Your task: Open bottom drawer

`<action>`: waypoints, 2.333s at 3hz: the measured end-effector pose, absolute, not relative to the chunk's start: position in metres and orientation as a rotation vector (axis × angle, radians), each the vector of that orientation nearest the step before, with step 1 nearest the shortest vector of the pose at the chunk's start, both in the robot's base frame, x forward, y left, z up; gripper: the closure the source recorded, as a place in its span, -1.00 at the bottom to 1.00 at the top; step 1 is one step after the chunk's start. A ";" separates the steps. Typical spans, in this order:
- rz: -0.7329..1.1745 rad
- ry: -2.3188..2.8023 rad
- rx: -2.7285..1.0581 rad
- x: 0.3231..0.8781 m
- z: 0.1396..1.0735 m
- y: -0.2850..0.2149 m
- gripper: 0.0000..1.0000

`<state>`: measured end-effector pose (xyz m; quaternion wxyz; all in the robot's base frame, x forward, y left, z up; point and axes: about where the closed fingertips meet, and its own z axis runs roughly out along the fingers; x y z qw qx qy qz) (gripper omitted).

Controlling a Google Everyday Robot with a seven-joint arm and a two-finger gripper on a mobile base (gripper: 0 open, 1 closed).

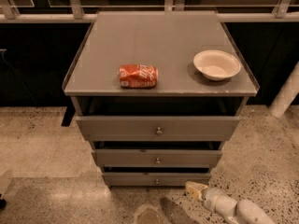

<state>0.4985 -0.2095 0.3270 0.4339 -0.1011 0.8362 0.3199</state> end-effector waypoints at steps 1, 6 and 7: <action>0.795 2.078 -0.246 0.502 0.328 -0.212 1.00; 0.783 2.130 -0.187 0.571 0.253 -0.222 1.00; 0.767 2.090 -0.177 0.578 0.251 -0.219 1.00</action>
Offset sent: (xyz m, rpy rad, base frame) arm 0.0031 -0.0052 -0.0040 -0.0057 -0.0080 -0.0351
